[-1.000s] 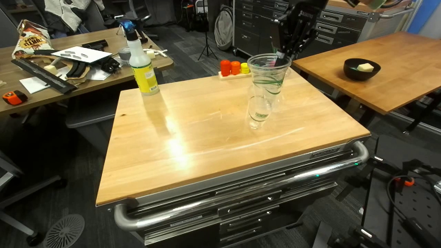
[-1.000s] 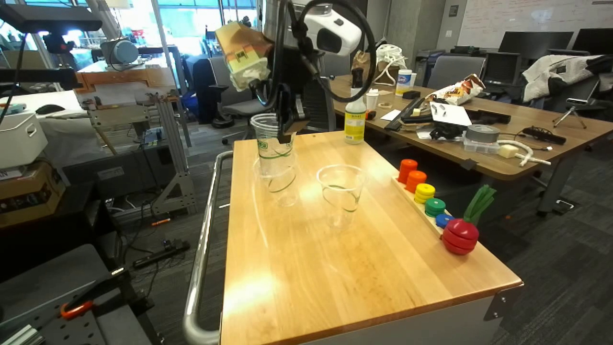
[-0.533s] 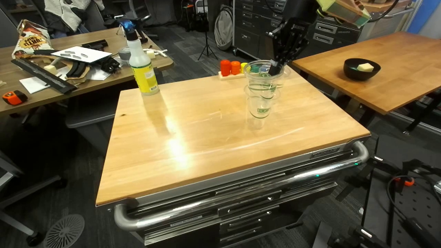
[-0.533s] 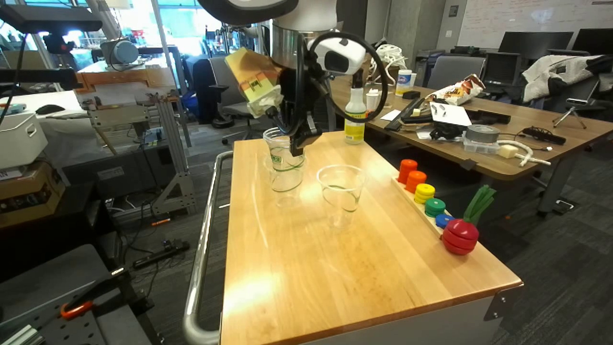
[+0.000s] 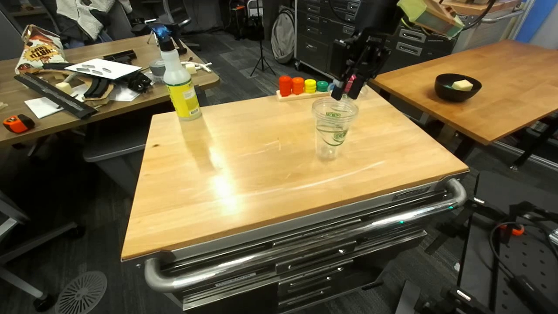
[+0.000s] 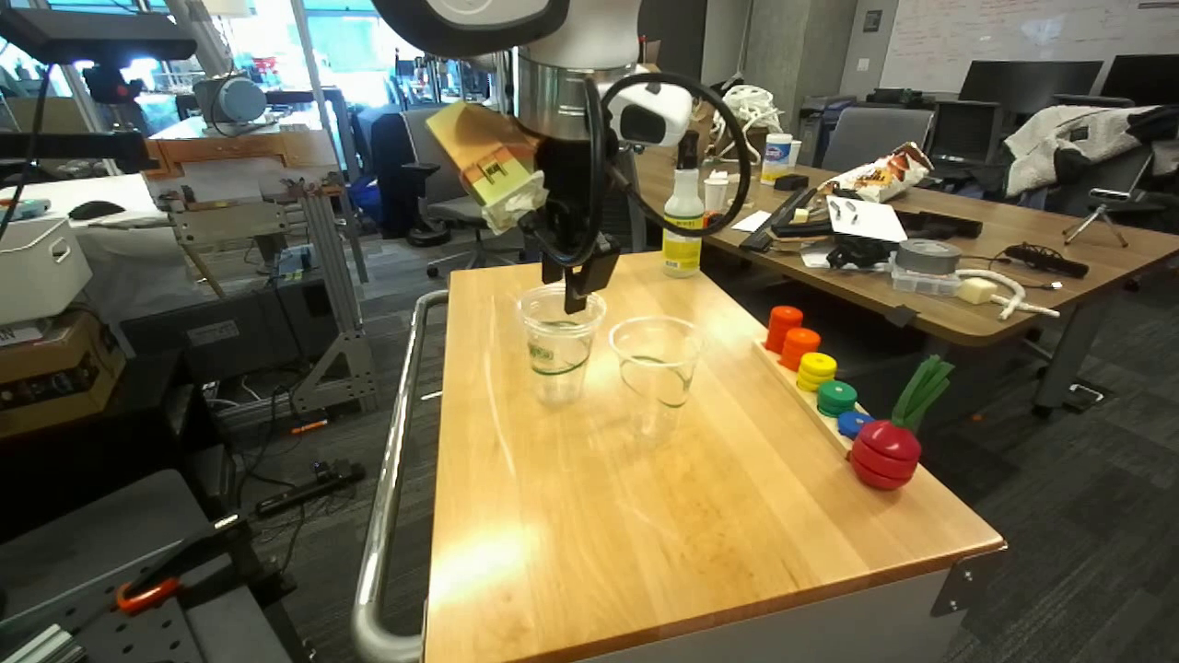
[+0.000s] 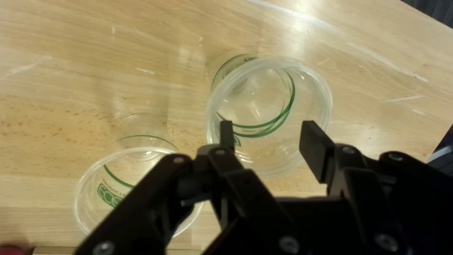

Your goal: Stack the plastic cups

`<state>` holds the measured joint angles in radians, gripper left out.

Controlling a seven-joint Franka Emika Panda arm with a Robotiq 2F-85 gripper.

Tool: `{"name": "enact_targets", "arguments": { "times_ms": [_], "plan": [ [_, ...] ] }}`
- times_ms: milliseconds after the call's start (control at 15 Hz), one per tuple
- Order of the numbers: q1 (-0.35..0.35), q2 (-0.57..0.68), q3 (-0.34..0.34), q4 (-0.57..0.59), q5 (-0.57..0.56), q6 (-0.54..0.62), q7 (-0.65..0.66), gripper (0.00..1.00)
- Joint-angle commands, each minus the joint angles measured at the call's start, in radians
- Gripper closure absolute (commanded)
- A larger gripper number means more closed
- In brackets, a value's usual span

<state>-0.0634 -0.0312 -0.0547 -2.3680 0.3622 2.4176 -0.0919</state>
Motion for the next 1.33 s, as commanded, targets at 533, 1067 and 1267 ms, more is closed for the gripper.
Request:
{"name": "enact_targets", "arguments": {
  "times_ms": [533, 1067, 1267],
  "plan": [
    [0.000, 0.054, -0.010, 0.009, -0.096, 0.003, -0.010, 0.00],
    [0.006, 0.109, 0.011, 0.050, -0.106, -0.020, 0.010, 0.52],
    [0.004, 0.109, 0.014, 0.065, -0.109, -0.028, 0.016, 0.74]
  ]
}}
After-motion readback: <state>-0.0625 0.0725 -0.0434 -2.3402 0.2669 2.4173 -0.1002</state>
